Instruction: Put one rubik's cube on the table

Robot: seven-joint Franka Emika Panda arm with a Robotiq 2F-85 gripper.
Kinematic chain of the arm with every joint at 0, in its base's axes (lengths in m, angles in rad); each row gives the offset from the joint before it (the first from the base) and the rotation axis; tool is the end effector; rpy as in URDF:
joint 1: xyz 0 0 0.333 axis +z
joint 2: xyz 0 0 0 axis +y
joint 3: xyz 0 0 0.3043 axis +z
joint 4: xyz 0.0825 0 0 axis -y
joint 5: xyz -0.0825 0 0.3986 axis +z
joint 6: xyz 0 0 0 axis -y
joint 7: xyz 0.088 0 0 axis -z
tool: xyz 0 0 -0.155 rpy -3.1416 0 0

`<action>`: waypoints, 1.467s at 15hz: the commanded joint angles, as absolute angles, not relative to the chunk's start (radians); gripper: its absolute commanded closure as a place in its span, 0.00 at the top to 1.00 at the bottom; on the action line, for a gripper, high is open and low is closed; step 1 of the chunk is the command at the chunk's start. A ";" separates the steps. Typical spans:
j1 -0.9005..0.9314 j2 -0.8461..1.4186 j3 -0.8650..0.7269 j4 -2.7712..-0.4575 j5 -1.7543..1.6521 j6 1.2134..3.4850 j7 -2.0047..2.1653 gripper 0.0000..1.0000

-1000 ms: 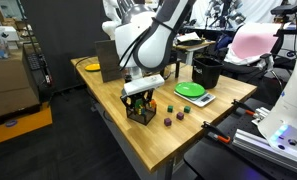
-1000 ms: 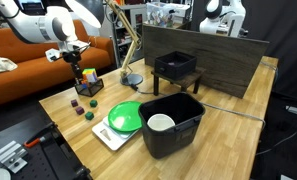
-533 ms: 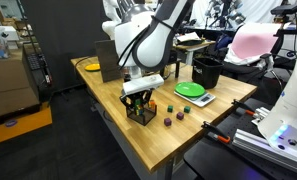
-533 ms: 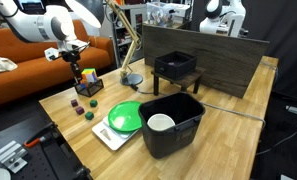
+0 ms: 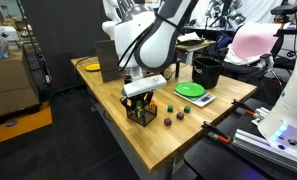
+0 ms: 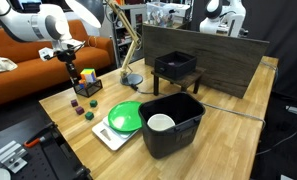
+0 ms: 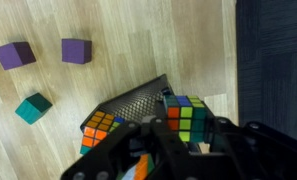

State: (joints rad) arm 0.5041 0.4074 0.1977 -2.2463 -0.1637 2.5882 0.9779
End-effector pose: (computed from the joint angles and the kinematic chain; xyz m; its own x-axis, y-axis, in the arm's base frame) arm 0.4040 0.3518 0.1103 0.9885 -0.1480 -0.0292 -0.1467 -0.9882 0.0440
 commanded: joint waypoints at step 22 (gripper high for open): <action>0.508 0.059 0.428 -2.842 0.322 2.878 1.225 0.08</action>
State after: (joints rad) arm 0.5538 0.1287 0.3655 -2.7381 0.1630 2.7860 1.2545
